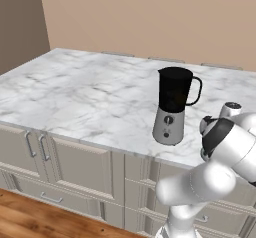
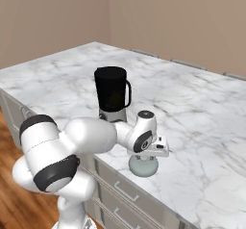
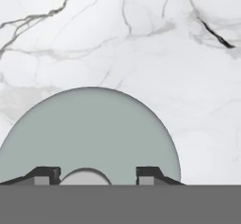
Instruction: Grab the lemon and lemon wedge from the fridge, place them in the blender, close the lid, and turn on the blender to create a marinade.
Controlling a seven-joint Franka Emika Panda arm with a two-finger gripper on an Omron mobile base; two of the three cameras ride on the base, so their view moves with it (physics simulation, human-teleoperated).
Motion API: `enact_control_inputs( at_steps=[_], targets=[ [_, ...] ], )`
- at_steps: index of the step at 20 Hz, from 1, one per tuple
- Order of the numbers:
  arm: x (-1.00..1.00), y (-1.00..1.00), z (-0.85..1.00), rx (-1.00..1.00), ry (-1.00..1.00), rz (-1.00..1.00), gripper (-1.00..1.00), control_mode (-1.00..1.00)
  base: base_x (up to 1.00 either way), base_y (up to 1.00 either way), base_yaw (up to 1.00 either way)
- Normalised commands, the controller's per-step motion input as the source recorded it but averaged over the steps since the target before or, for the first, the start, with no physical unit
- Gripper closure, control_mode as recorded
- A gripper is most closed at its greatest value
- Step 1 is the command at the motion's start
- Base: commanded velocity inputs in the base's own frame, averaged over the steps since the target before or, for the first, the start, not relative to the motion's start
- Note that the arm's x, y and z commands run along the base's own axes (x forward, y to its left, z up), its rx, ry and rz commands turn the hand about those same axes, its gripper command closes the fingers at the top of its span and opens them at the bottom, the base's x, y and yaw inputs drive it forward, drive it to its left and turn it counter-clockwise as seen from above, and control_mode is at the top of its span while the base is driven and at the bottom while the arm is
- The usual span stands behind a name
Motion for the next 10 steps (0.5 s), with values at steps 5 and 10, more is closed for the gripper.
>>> enact_control_inputs(
  at_steps=[5, 10],
  targets=[
    [-0.23, 0.14, -0.55, -0.04, 0.02, 0.00, 1.00, -1.00, 0.00, 0.00, 0.00],
    [-0.57, 0.06, -0.58, -0.03, 0.03, -0.06, 1.00, -1.00, 0.00, 0.00, 0.00]
  ],
)
